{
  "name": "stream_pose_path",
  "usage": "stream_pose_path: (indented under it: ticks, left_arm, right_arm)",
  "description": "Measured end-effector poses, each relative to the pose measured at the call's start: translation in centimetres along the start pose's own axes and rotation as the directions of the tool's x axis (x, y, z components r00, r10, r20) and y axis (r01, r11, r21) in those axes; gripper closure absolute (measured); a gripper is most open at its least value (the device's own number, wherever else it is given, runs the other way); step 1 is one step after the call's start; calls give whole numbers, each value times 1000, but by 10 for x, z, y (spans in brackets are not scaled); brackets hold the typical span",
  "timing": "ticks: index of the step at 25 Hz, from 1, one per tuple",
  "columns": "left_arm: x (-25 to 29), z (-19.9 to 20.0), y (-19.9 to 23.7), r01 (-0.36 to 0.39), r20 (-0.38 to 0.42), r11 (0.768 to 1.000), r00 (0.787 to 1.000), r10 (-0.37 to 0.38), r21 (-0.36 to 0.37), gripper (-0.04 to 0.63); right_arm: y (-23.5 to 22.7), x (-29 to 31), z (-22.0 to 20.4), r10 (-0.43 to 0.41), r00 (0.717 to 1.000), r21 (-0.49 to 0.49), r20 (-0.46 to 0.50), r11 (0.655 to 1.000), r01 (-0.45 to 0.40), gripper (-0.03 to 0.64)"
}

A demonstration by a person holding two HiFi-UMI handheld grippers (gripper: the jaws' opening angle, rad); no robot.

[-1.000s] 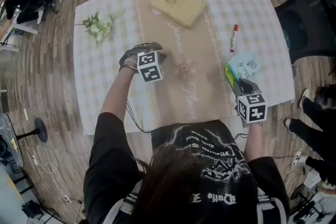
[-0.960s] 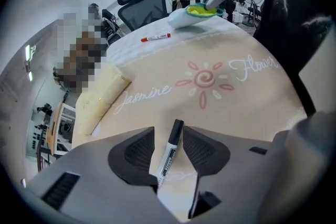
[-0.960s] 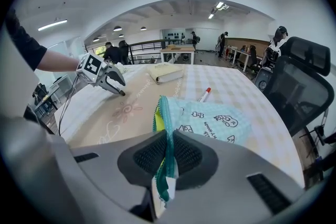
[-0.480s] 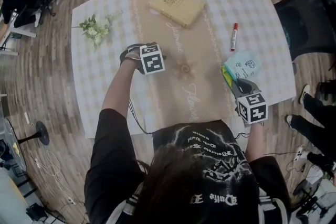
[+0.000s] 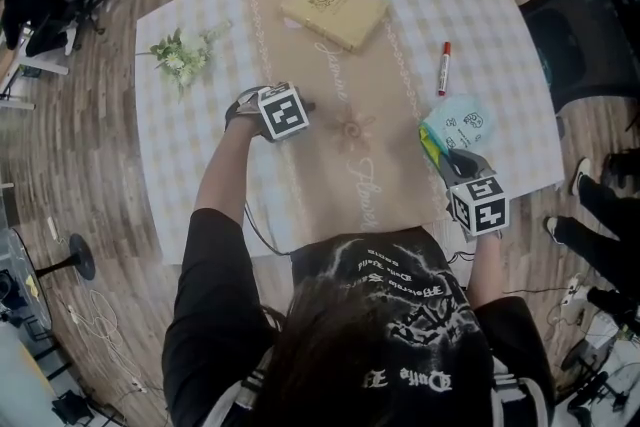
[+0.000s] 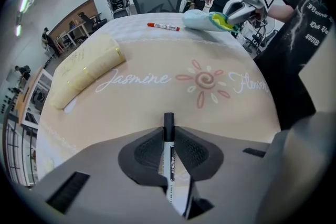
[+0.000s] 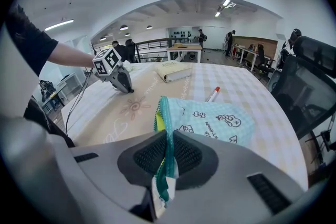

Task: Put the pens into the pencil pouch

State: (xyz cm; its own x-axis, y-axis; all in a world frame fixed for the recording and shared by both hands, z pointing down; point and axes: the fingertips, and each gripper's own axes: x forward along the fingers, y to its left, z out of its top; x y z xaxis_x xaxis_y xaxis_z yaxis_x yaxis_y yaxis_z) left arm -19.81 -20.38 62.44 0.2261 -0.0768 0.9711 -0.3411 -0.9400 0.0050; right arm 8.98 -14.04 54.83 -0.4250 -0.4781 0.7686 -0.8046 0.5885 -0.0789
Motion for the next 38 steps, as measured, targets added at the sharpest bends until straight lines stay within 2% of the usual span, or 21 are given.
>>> stream_pose_path:
  ticks: [2, 8, 11, 13, 16, 21, 23, 26, 28, 31, 35, 38]
  left_arm:
    - [-2, 2, 2, -11, 16, 1000, 1000, 11, -29, 518]
    - [-22, 28, 8, -28, 150, 993, 988, 45, -118, 518]
    - [-27, 31, 5, -59, 160, 992, 984, 76, -110, 518]
    - [-32, 37, 5, -77, 194, 990, 976, 99, -118, 518]
    - [-46, 50, 3, -49, 284, 977, 953, 108, -207, 518]
    - [-72, 72, -3, -16, 416, 951, 897, 150, -309, 518]
    - [-83, 81, -5, 13, 481, 933, 859, 174, -361, 518]
    - [-100, 94, -10, 61, 574, 905, 790, 215, -422, 518]
    - [-112, 105, -15, 99, 640, 881, 725, 255, -462, 518]
    - [-126, 122, -27, 199, 737, 842, 608, 296, -502, 518]
    - [-136, 140, -46, 306, 806, 806, 499, 318, -508, 518]
    - [-146, 155, -60, 370, 845, 789, 422, 327, -490, 518]
  right_arm:
    - [-1, -1, 0, -3, 1000, 5, 3, 1000, 3, 575]
    - [-2, -3, 0, -5, 1000, 12, 10, 1000, 5, 575]
    - [-1, -5, 1, 4, 1000, 30, 26, 1000, -5, 575]
    - [-2, -6, 3, 9, 999, 48, 38, 999, -11, 575]
    - [-3, -8, 4, 14, 999, 53, 50, 998, -17, 575]
    - [-1, -11, 3, 32, 997, 59, 72, 998, -37, 575]
    - [-1, -13, 2, 34, 997, 61, 75, 997, -39, 575]
    - [-1, -16, 1, 40, 996, 70, 78, 996, -46, 575]
    - [-2, -18, 0, 43, 996, 78, 78, 996, -49, 575]
    - [-1, -19, -1, 45, 996, 76, 82, 996, -52, 575]
    - [1, -21, -1, 51, 994, 64, 101, 996, -58, 575]
    - [2, -22, -2, 52, 994, 69, 101, 996, -60, 575]
